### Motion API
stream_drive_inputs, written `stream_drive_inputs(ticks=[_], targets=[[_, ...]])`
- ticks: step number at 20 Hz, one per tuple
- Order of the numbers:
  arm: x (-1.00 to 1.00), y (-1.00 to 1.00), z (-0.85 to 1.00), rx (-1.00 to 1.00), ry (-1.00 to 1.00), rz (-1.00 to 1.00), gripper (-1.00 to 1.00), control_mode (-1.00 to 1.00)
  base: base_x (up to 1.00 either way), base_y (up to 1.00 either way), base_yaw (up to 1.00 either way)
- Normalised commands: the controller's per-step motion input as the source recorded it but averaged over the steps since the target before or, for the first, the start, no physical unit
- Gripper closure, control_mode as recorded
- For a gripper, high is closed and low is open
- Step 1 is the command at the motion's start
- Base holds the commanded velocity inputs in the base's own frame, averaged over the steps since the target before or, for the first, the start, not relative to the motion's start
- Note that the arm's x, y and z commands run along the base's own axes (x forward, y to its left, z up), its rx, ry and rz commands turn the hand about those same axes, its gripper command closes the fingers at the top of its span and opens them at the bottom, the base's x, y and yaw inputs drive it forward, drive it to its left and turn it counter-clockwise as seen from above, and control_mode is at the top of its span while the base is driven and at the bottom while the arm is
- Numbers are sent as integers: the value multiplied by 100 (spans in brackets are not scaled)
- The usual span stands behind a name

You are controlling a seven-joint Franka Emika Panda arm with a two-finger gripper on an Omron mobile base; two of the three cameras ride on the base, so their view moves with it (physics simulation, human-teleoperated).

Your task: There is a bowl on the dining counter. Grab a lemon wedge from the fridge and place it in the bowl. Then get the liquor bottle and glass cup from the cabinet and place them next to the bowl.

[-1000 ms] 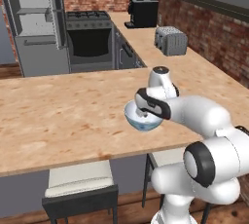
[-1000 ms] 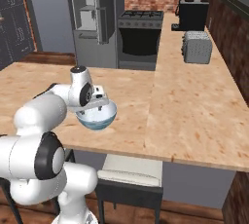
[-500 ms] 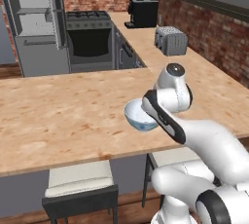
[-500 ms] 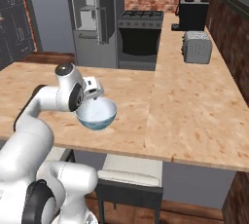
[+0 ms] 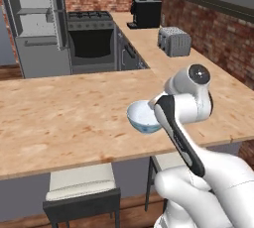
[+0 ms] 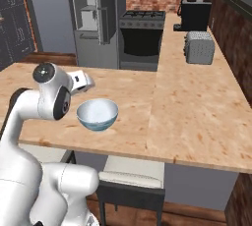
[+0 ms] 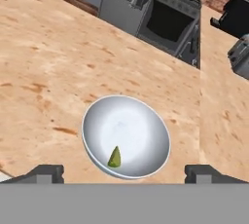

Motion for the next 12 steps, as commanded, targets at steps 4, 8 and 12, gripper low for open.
stream_drive_inputs(ticks=[4,8,12], targets=[[-71,40,43,3,-17,0,-100,-100,0,0,0],[-84,35,13,4,-20,0,-100,-100,0,0,0],[-98,8,12,18,-12,-3,-100,-100,0,0,0]])
